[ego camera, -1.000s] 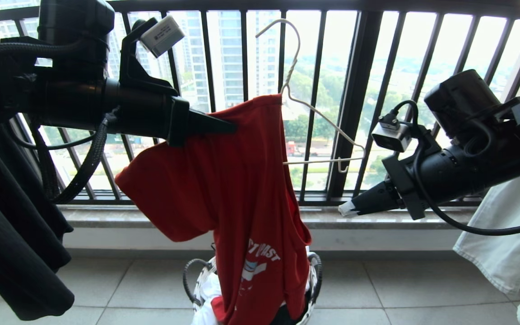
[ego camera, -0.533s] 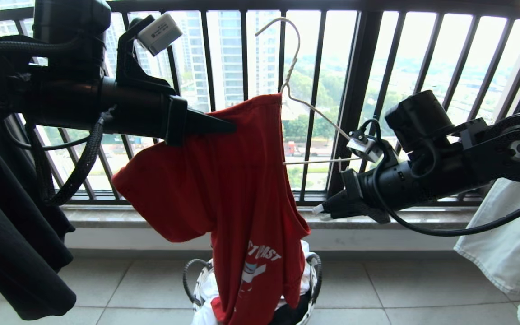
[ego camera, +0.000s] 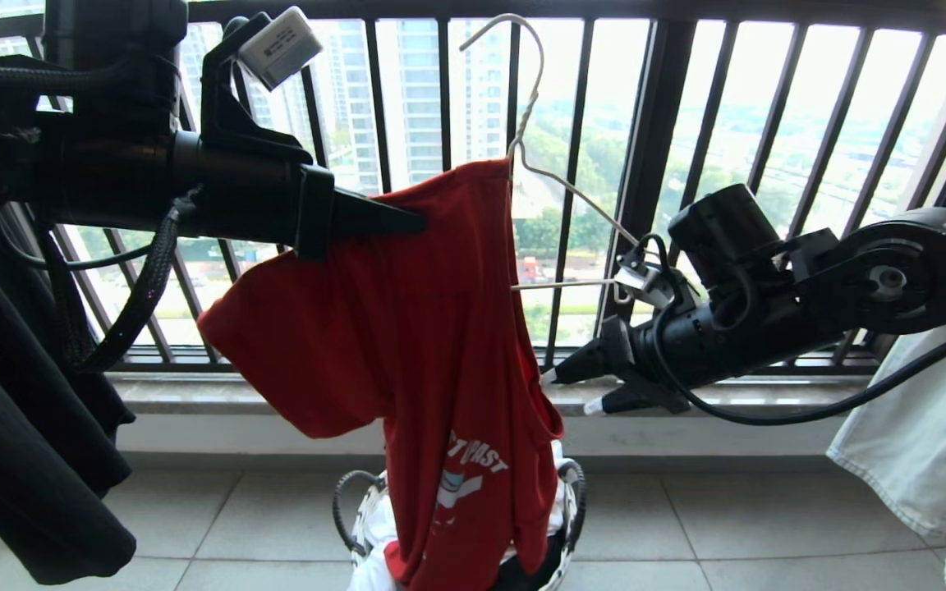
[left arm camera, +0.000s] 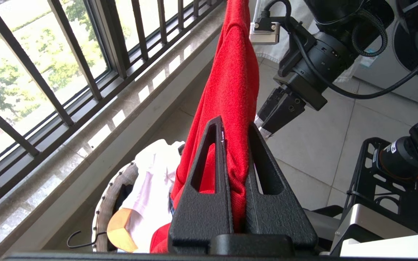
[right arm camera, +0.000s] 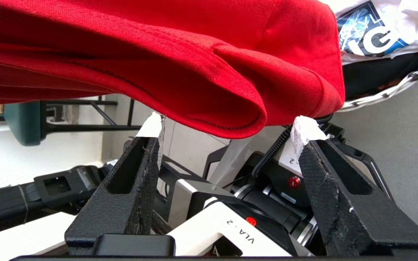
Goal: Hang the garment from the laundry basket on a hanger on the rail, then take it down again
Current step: Hang the clothes on the clothes rack
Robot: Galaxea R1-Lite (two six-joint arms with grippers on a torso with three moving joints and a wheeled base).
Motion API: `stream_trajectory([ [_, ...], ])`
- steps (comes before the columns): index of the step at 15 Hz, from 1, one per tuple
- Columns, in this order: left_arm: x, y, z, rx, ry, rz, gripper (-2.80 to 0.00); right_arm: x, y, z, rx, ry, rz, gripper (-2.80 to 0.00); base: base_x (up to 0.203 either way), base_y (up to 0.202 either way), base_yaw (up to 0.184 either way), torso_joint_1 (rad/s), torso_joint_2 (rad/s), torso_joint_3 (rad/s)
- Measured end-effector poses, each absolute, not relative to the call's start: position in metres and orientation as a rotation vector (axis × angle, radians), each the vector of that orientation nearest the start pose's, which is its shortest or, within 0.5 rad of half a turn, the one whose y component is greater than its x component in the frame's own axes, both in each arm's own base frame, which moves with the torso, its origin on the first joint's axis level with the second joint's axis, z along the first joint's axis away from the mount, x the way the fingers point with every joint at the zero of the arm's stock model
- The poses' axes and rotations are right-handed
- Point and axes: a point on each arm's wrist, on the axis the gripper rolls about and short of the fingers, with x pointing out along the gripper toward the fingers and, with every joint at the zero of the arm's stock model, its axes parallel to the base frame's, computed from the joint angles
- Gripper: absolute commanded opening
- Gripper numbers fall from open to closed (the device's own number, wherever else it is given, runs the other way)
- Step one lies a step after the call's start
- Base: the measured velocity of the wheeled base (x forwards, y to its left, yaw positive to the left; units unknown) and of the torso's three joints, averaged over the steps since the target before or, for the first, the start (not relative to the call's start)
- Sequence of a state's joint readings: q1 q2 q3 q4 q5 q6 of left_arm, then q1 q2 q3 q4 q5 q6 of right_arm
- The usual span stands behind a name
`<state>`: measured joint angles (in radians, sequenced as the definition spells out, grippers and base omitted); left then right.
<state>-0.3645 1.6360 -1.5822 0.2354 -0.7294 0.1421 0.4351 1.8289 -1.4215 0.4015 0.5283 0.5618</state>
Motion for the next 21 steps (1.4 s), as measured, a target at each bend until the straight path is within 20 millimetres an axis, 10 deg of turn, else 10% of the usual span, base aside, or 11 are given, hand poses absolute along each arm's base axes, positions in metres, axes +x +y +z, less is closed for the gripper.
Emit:
stream_trajectory([
  [14, 0.265, -0.115, 0.338, 0.072, 0.213, -1.099, -2.8, 0.319, 0.158, 0.192, 0.475, 1.073, 0.539, 0.0, 0.0, 0.0, 0.0, 0.0, 0.0, 0.0],
  [15, 0.265, -0.115, 0.338, 0.073, 0.212, -1.098, -2.8, 0.32, 0.159, 0.19, 0.475, 1.079, 0.535, -2.8, 0.0, 0.0, 0.0, 0.0, 0.0, 0.0],
  [21, 0.266, -0.112, 0.34, 0.071, 0.206, -1.086, -2.8, 0.322, 0.16, 0.187, 0.475, 1.086, 0.531, -2.8, 0.0, 0.0, 0.0, 0.0, 0.0, 0.0],
])
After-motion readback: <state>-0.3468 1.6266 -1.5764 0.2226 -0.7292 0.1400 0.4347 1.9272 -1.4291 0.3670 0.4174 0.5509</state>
